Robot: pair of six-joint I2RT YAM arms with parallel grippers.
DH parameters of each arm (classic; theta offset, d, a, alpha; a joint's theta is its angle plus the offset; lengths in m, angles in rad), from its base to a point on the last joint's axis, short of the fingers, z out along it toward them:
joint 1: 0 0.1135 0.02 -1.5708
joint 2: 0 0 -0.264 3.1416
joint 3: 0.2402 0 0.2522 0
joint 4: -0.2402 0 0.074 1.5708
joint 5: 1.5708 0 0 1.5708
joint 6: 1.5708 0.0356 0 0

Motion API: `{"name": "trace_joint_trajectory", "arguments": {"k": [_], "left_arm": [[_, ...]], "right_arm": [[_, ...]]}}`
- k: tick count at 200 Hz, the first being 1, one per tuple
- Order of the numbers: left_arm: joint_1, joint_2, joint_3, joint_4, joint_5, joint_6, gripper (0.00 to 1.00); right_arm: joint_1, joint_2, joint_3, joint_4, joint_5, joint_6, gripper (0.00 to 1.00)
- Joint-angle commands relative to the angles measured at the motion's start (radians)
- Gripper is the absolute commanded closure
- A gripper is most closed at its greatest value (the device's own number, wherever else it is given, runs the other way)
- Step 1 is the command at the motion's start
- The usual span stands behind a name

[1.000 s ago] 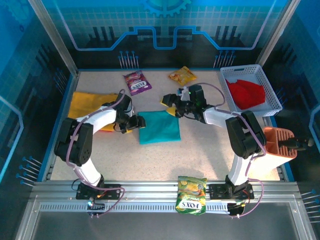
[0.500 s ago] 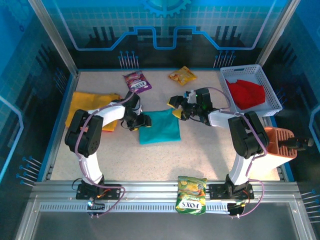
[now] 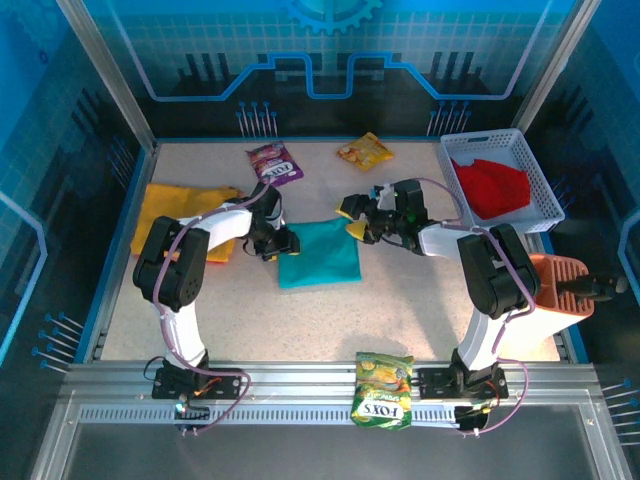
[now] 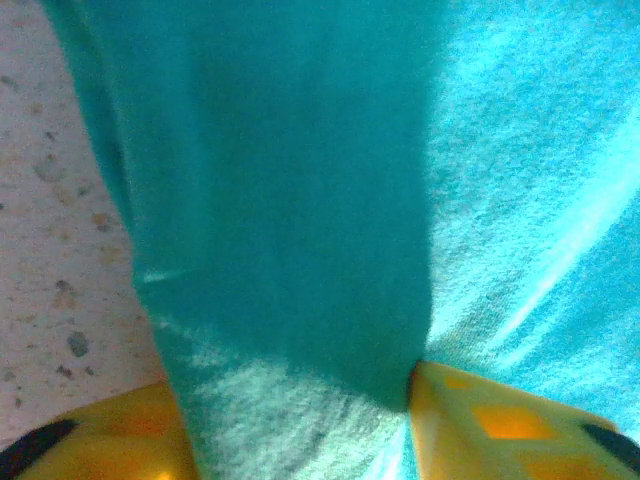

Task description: Fold and stack the t-shirts

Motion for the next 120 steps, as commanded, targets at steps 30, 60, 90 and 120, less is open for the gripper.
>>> {"name": "trace_joint_trajectory", "arguments": {"k": [30,60,90,120], "left_arm": [[-0.026,0.069,-0.006,0.040,0.005,0.001,0.81],[-0.026,0.034,0.008,-0.016,-0.056,0.012,0.96],[-0.026,-0.047,0.038,-0.106,-0.152,0.040,1.00],[-0.026,-0.139,0.082,-0.216,-0.297,0.105,1.00]], "right_arm": [[-0.046,-0.020,-0.075,0.081,-0.041,0.028,0.16],[-0.071,-0.028,-0.136,0.107,-0.049,0.026,0.16],[-0.096,-0.044,-0.168,0.097,-0.059,0.006,0.16],[-0.119,-0.054,-0.180,0.086,-0.070,-0.007,0.16]]}}
